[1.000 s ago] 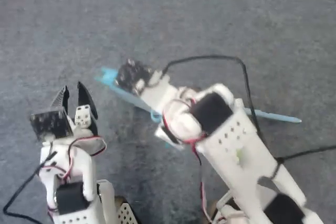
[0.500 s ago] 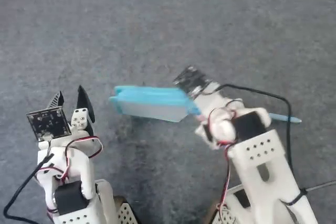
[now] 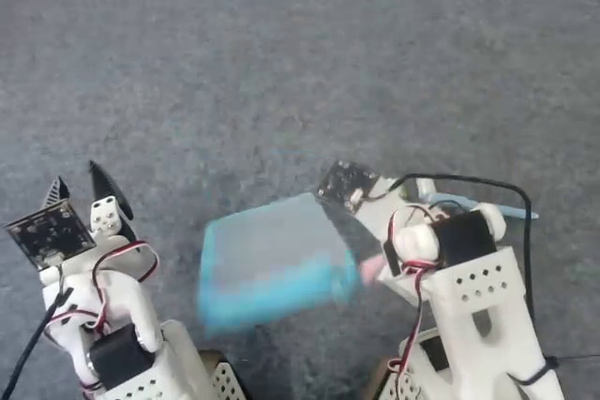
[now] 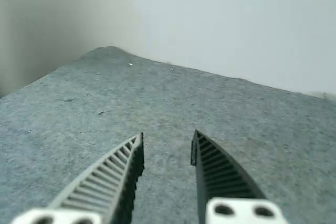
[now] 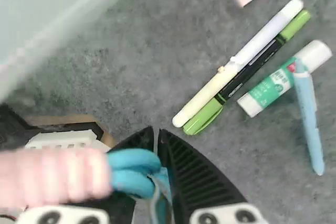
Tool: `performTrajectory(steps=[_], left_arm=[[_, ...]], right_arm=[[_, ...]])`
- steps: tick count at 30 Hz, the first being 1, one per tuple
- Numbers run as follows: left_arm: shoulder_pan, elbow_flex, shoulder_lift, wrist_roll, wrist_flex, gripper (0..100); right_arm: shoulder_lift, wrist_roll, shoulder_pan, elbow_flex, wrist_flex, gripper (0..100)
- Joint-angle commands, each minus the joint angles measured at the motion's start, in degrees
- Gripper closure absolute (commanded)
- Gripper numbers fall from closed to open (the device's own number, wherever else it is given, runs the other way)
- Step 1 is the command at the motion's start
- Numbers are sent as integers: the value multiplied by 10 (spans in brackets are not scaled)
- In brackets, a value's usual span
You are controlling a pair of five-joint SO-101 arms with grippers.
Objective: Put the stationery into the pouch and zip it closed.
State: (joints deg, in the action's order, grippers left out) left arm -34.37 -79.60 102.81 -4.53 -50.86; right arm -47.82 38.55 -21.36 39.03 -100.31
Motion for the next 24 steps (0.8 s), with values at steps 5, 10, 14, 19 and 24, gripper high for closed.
performTrajectory(steps=[5, 10, 14, 19, 24], left_arm=[[-2, 19, 5, -7, 17, 859], [-1, 10, 5, -7, 18, 859], [-1, 10, 5, -7, 17, 859], [6, 9, 5, -7, 17, 859], [47, -6, 5, -5, 19, 859]], right_arm=[[0, -101, 5, 3, 59, 992], [106, -105, 15, 3, 180, 992], [236, -158, 65, -37, 284, 992], [356, -216, 144, -123, 338, 992], [394, -218, 183, -145, 311, 992]])
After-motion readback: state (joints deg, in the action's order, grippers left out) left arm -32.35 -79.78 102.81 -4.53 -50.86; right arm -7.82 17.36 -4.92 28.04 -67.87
